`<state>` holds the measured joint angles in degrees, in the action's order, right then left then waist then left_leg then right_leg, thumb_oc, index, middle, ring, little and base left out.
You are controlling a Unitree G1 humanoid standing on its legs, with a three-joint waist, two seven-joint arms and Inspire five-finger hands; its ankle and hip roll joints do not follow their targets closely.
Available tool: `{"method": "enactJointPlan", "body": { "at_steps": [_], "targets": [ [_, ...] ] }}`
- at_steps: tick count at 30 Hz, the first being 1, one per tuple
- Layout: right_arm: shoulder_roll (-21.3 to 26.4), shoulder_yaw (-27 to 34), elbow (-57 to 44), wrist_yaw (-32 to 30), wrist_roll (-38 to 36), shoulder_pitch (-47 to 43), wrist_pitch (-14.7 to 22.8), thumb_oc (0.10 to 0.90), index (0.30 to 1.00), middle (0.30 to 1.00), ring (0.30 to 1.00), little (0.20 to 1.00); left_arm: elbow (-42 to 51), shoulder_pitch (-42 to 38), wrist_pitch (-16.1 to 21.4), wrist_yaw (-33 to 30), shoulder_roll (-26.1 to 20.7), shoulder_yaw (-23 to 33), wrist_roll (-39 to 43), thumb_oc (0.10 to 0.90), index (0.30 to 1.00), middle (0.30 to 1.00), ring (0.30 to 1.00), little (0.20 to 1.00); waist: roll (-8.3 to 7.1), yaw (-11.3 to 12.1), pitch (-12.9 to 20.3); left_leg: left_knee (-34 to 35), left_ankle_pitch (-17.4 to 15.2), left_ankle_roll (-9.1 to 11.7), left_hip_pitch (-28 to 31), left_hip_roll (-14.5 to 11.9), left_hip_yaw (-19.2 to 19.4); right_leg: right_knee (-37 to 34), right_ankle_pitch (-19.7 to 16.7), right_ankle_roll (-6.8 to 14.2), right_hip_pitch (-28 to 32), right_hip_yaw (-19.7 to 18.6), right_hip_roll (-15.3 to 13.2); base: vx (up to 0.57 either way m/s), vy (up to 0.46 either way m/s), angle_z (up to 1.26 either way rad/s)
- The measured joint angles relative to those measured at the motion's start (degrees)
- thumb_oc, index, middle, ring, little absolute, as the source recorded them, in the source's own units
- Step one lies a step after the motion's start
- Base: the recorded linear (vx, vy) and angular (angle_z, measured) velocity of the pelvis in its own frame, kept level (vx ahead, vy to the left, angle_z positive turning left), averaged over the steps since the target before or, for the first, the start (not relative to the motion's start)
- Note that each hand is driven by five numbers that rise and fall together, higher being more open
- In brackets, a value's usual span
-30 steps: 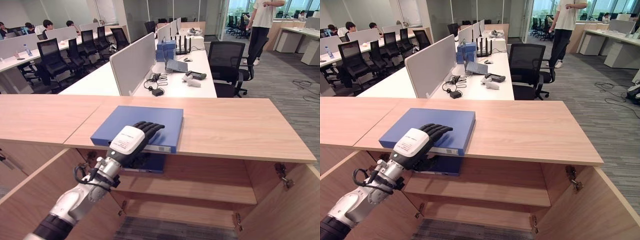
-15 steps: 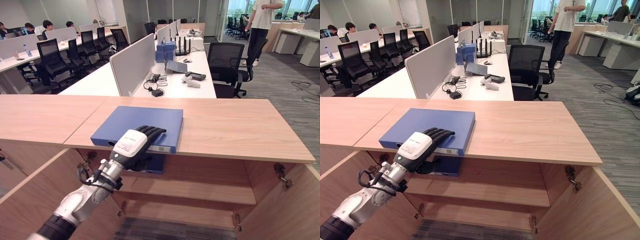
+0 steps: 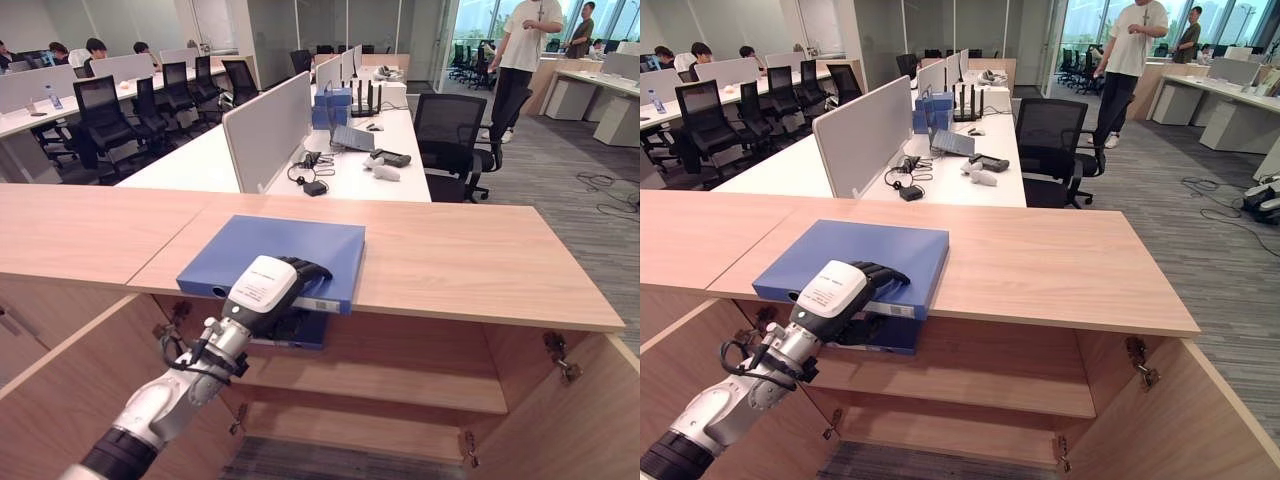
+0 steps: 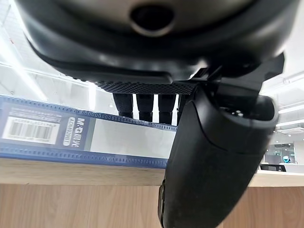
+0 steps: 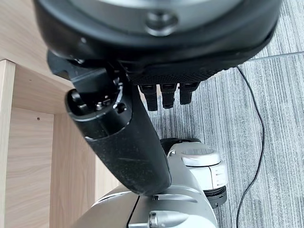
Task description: Put the empty folder in the office cabinet
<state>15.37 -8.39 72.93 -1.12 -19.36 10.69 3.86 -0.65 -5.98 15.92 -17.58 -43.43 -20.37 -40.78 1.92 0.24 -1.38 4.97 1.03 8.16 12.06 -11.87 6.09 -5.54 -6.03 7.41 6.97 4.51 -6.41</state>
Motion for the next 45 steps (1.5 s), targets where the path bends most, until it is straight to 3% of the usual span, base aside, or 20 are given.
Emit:
{"method": "enactJointPlan", "body": {
  "at_steps": [9, 12, 13, 19, 26, 37, 45],
  "targets": [
    [-0.2, 0.2, -0.1, 0.0, -0.1, 0.0, -0.1, 0.8, 0.9, 0.9, 0.9, 0.9, 2.6, 4.0, 0.0, 0.6, 1.3, 4.1, -0.1, 0.4, 0.3, 0.3, 0.3, 0.3, -0.01, -0.1, -0.1, 0.0, -0.1, 0.1, 0.1, 0.0, 1.0, 0.0, -0.2, -0.1, -0.6, -1.0, 0.2, -0.02, 0.005, -0.06],
    [-0.2, 0.2, 0.0, -0.1, -0.1, 0.2, -0.2, 0.8, 0.9, 0.9, 0.9, 0.9, 8.2, 8.4, 0.9, 0.8, 2.3, 8.5, 4.9, 0.4, 0.3, 0.3, 0.3, 0.3, 0.03, 0.6, -0.2, 0.0, -0.1, 0.1, 0.1, 0.0, 1.3, 0.0, -0.2, -0.1, -0.6, -1.0, 0.1, 0.0, 0.0, 0.0],
    [0.0, 0.3, -0.1, -0.1, -0.1, 0.1, -0.1, 0.8, 0.9, 0.9, 0.9, 0.9, 11.2, 11.2, 0.8, 2.2, 4.1, 12.4, 9.5, 0.4, 0.3, 0.3, 0.3, 0.3, 0.33, 1.6, -0.3, 0.0, -0.1, 0.0, 0.1, 0.0, 1.3, 0.0, -0.2, -0.2, -0.6, -1.0, 0.1, 0.0, 0.0, 0.0],
    [0.7, 1.0, -0.1, -0.1, 0.1, 0.3, -0.3, 0.8, 0.9, 0.9, 0.9, 0.9, 15.5, 18.4, 0.5, 3.2, 7.5, 19.0, 17.7, 0.4, 0.3, 0.3, 0.3, 0.3, 0.93, 2.1, -0.5, 0.0, -0.3, 0.3, -0.1, -0.1, 0.5, 0.0, -0.2, -0.1, -0.6, -0.8, 0.1, 0.0, 0.002, 0.01],
    [1.5, 2.4, 0.0, 0.0, 0.2, 0.6, -0.7, 0.8, 0.9, 0.9, 0.9, 0.9, 19.7, 23.5, 1.8, 4.6, 9.2, 27.1, 27.1, 0.4, 0.3, 0.3, 0.3, 0.3, 1.95, 5.3, -1.1, 0.0, 0.0, -0.1, -0.5, -0.1, -1.0, 0.0, 0.0, -0.2, -0.1, 0.5, 0.1, -0.02, 0.005, 0.1],
    [1.8, 2.3, 0.0, 0.1, 1.2, -0.1, -1.7, 0.8, 0.9, 0.9, 0.9, 0.9, 20.5, 23.6, 1.4, 5.8, 11.2, 29.6, 32.3, 0.4, 0.3, 0.3, 0.3, 0.3, 2.26, 7.8, -1.6, 0.0, 0.4, -0.8, -2.0, -0.1, -3.9, 0.0, 0.1, -0.3, 0.2, 2.8, 0.1, -0.01, -0.002, 0.12],
    [2.2, 2.0, 0.0, 0.4, 1.3, -0.5, -1.9, 0.8, 0.9, 0.9, 0.9, 0.9, 21.5, 19.2, -1.3, 7.7, 11.3, 30.4, 43.6, 0.4, 0.3, 0.3, 0.3, 0.3, 2.72, 7.8, -2.5, 0.0, 0.5, -0.9, -1.9, -0.1, -4.8, 0.0, 0.2, -0.3, 0.6, 3.2, 0.1, 0.0, -0.003, 0.03]
  ]
}}
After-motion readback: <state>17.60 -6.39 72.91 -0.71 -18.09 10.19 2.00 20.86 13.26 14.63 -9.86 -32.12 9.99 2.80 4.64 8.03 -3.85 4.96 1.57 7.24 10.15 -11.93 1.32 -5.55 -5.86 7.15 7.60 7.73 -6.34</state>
